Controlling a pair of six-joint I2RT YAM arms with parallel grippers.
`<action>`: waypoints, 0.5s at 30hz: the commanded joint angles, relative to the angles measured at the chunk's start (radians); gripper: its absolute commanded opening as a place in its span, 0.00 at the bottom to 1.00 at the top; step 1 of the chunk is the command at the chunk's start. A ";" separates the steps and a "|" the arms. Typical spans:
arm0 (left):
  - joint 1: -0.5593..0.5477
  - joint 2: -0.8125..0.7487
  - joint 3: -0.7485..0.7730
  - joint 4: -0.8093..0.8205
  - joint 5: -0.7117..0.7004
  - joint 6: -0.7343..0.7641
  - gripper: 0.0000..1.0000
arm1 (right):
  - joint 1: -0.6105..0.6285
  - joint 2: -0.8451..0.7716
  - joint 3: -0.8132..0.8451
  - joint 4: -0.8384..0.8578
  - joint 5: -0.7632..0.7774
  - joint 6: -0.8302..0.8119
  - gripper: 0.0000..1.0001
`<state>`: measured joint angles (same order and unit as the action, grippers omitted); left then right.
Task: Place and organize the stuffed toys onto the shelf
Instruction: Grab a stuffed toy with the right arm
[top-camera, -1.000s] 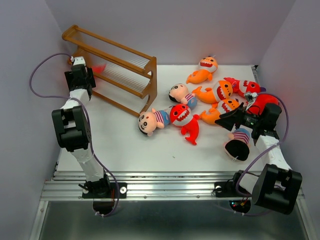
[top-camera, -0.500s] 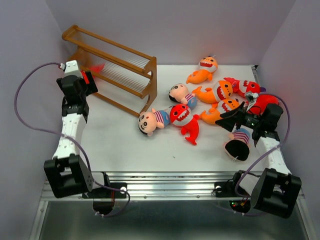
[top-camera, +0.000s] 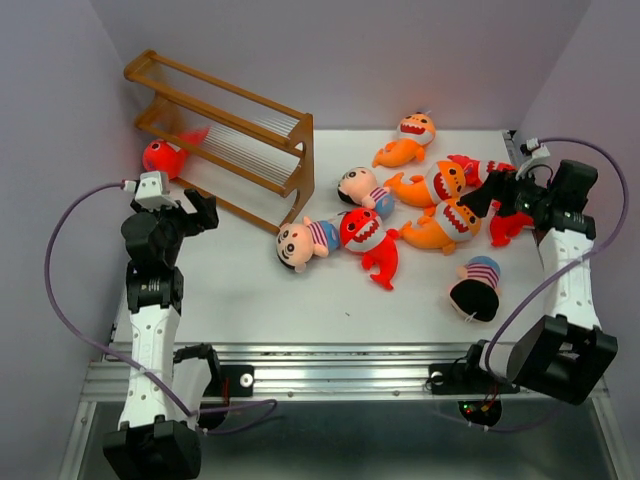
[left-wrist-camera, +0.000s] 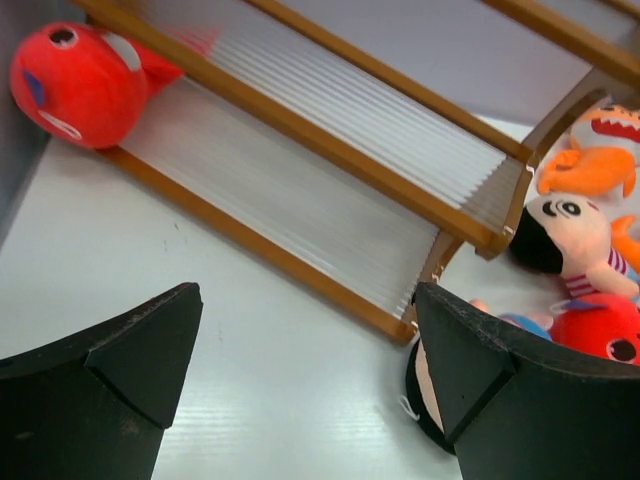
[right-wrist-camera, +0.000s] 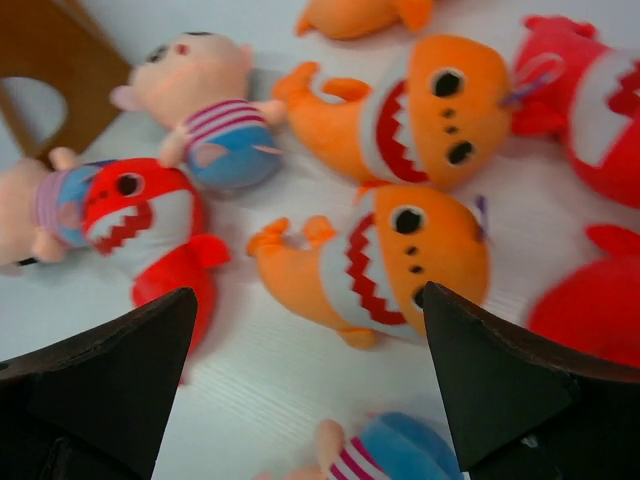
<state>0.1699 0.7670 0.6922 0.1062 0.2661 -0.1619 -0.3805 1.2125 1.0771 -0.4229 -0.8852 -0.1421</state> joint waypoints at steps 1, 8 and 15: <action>-0.001 -0.050 -0.054 0.018 0.091 -0.024 0.99 | -0.008 0.033 0.070 -0.223 0.472 -0.080 1.00; -0.040 -0.092 -0.071 0.023 0.096 -0.010 0.99 | -0.008 0.103 0.138 -0.111 0.776 -0.057 1.00; -0.055 -0.113 -0.069 0.010 0.079 -0.005 0.99 | -0.028 0.324 0.334 -0.076 0.954 -0.062 1.00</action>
<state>0.1242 0.6838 0.6140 0.0776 0.3408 -0.1741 -0.3943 1.4715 1.2922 -0.5610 -0.0879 -0.1894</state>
